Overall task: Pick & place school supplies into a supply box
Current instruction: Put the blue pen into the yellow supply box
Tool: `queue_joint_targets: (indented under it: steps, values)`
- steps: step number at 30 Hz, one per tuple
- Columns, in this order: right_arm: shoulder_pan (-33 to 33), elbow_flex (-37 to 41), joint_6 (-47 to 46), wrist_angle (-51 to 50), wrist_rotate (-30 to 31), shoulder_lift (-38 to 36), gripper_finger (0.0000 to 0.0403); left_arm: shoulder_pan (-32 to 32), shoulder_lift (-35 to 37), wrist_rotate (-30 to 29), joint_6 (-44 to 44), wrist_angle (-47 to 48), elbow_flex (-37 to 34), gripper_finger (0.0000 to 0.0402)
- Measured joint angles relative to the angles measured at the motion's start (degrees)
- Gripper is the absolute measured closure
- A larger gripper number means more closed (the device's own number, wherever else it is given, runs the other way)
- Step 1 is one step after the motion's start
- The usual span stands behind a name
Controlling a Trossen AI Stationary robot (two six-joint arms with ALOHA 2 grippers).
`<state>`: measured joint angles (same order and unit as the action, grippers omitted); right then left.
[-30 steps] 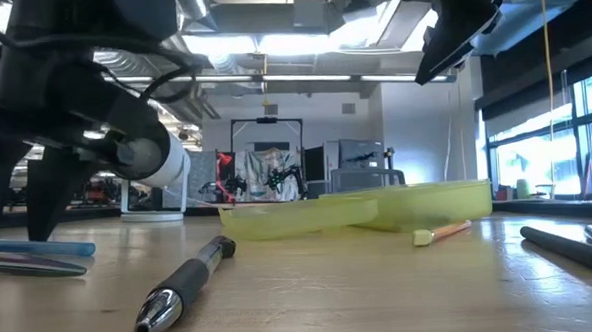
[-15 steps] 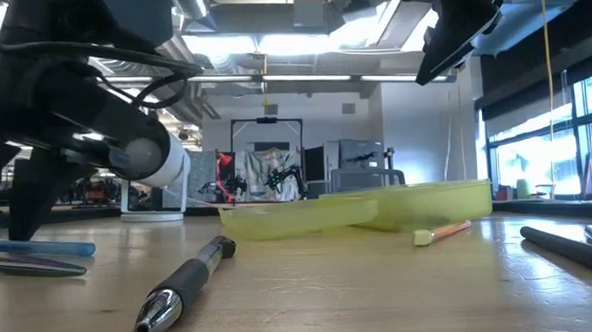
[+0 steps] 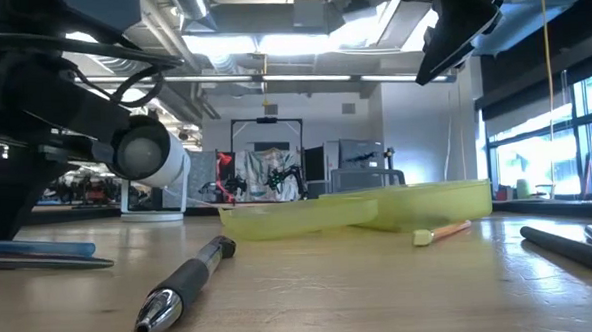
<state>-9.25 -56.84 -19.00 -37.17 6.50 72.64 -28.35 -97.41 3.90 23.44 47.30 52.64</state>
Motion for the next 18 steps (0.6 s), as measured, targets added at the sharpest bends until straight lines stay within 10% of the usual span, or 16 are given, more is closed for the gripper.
queue_joint_targets:
  steps: [18]
  values:
    - [0.0, 0.0, 0.0, -0.1, 0.0, 0.0, 0.0265, -1.7, 0.2, 0.0, 8.6, 0.0, -2.6, 0.0307]
